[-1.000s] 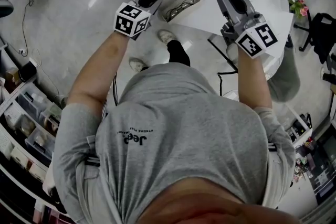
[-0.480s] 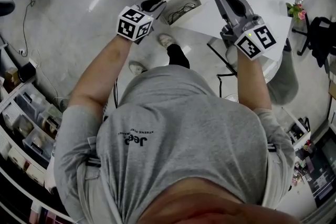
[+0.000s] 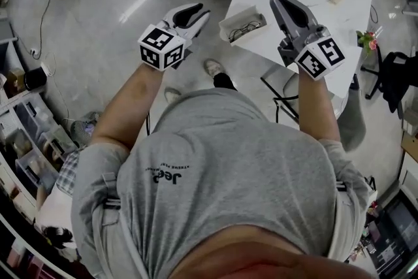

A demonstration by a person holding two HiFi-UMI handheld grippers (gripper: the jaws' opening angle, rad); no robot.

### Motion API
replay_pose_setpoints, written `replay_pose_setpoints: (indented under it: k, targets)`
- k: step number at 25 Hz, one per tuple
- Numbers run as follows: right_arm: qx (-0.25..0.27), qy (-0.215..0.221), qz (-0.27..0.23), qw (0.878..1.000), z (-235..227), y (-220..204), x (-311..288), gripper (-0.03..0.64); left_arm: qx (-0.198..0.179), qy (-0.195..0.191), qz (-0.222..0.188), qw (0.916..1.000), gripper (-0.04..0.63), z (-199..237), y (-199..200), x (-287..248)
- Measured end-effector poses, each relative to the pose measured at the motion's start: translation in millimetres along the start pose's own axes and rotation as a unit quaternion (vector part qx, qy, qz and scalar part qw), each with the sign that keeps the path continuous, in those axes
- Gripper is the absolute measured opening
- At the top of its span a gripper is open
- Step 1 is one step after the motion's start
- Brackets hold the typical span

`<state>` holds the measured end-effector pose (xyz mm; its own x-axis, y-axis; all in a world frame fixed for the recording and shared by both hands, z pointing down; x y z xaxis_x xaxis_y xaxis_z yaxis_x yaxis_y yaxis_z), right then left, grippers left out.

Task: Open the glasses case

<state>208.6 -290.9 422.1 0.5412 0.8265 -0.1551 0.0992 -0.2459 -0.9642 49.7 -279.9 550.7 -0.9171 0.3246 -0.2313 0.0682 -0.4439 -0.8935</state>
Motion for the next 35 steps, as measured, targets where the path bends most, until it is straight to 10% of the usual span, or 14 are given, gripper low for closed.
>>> replay_pose_setpoints:
  k: [10,24,35]
  targets:
    - [0.044,0.115,-0.015,0.992,128,50,-67,0.005,-0.054,0.147,-0.123,0.9800,0.116,-14,80,198]
    - [0.087,0.306,-0.012,0.948,335,70,-138,0.004,-0.065,0.356,-0.254,0.8969,0.055,-79,87,461]
    - [0.096,0.355,0.003,0.930,426,66,-150,0.003,-0.068,0.439,-0.283,0.8498,0.055,-140,73,569]
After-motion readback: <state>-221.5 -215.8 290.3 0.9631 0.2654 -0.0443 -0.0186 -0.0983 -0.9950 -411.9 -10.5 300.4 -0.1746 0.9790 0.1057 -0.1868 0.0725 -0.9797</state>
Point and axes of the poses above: the fingertips, and each gripper's own axes: x backward along the fingers, z to its left, y out of its top, the point moved 1 cm from there along x, backward along the fingers, and after that the axes turned 13 degrees about -y, right-handed, at the moved point
